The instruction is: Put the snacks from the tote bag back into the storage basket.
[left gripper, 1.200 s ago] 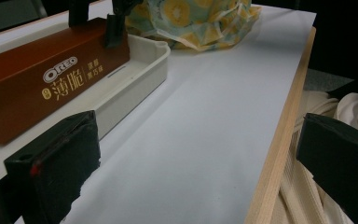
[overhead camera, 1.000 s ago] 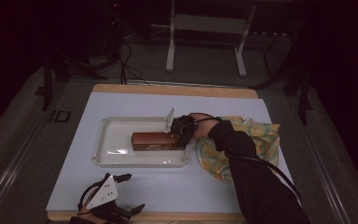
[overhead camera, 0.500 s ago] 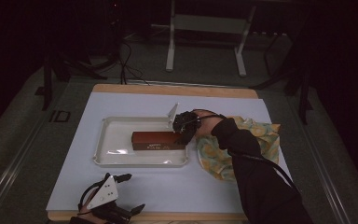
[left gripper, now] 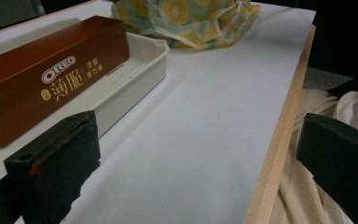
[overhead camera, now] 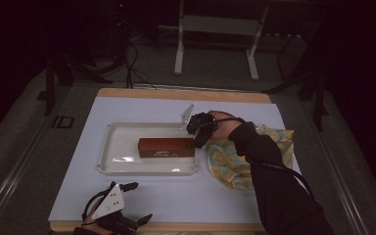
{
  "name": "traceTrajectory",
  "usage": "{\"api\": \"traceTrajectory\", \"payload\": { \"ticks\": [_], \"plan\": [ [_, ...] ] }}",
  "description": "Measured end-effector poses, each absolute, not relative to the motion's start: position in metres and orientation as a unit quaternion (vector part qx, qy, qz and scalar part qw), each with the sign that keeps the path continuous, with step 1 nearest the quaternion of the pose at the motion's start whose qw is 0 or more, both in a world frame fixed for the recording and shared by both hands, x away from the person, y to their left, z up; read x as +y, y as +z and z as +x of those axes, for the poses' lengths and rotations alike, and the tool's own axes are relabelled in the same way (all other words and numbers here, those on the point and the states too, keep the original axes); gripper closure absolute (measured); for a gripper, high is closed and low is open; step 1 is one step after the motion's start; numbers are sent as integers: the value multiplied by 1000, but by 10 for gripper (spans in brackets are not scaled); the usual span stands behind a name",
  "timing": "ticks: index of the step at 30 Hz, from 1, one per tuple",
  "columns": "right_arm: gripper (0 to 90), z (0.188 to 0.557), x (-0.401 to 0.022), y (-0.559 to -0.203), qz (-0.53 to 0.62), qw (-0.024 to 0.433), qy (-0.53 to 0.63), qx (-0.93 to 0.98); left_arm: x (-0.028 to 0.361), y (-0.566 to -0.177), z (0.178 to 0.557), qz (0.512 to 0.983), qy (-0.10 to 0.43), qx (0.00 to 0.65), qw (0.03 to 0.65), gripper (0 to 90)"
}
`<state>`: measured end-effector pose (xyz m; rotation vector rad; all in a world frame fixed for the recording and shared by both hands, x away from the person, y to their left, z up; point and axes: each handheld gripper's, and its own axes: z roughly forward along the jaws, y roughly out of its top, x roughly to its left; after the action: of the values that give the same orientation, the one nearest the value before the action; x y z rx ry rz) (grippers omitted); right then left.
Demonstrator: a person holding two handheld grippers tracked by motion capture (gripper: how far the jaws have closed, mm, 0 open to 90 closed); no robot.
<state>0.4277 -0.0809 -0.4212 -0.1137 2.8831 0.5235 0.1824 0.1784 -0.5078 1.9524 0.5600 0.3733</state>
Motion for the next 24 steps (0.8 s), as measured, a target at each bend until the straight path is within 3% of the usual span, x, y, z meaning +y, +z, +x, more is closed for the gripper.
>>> {"api": "traceTrajectory", "payload": {
  "ticks": [24],
  "plan": [
    [304,435,-137,-393,101,170,216,956,179,-508,183,813,154,234,511,0]
  ]
}}
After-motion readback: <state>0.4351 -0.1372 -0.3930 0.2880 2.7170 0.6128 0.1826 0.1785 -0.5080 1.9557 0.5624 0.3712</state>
